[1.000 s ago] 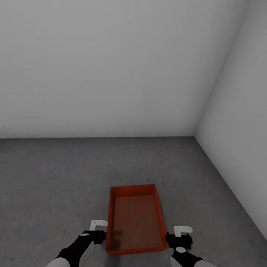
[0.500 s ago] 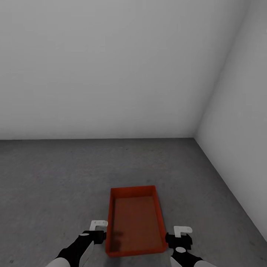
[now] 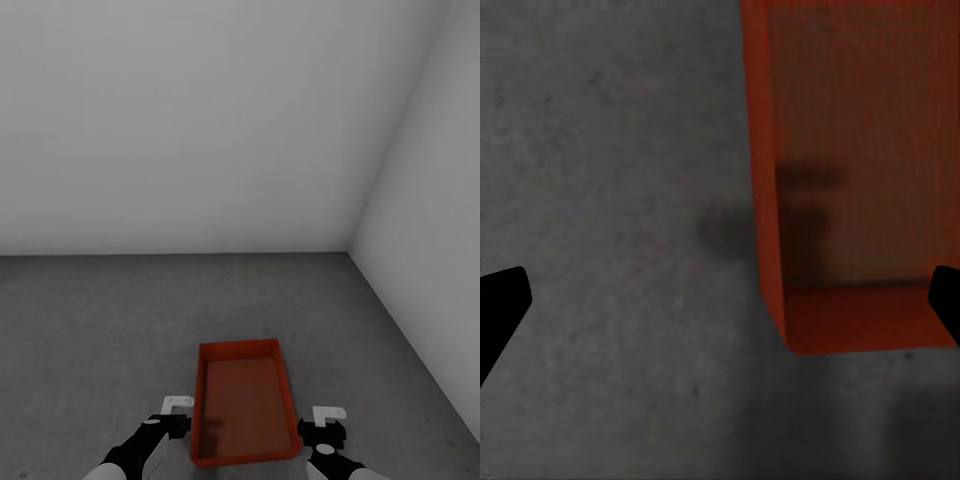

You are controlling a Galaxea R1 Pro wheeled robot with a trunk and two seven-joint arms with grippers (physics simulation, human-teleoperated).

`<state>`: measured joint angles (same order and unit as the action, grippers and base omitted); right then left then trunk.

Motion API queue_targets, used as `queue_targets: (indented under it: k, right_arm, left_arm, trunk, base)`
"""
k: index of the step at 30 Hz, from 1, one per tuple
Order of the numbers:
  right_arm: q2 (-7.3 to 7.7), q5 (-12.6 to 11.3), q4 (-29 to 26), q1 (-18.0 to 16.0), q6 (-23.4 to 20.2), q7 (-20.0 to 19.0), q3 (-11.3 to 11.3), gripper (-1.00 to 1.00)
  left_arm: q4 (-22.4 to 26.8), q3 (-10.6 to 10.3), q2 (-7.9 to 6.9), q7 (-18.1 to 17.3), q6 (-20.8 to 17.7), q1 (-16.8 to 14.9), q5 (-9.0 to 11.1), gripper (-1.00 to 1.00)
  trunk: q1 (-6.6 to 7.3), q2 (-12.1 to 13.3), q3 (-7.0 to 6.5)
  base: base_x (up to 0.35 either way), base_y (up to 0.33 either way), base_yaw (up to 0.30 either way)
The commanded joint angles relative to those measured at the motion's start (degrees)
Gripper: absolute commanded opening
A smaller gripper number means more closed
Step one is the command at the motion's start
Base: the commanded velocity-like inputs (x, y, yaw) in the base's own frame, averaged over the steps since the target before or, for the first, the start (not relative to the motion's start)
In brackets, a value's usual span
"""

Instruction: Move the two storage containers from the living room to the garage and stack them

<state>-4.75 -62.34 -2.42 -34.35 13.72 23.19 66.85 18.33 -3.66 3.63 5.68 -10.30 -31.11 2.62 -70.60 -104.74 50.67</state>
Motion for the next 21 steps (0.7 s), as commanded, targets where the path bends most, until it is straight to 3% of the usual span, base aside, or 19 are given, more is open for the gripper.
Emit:
queue_targets:
  k: [1,16,21]
  right_arm:
    - [0.0,-0.6,0.0,0.0,0.2,0.2,0.5,1.0]
    - [-0.06,-0.6,0.0,0.0,0.2,0.3,0.7,1.0]
    - [-0.02,-0.6,0.0,0.0,0.3,0.3,0.7,1.0]
  left_arm:
    - [0.1,-0.4,-0.03,0.4,-0.3,0.0,0.3,1.0]
    - [0.1,-0.4,-0.03,0.4,-0.3,0.0,0.3,1.0]
    - [0.1,-0.4,-0.03,0.4,-0.3,0.0,0.3,1.0]
  trunk:
    - [0.23,0.4,-0.17]
    - [3.53,6.4,-3.26]
    - [3.53,6.4,-3.56]
  base:
    - [0.0,0.0,0.0]
    - [0.0,0.0,0.0]
    - [0.0,0.0,0.0]
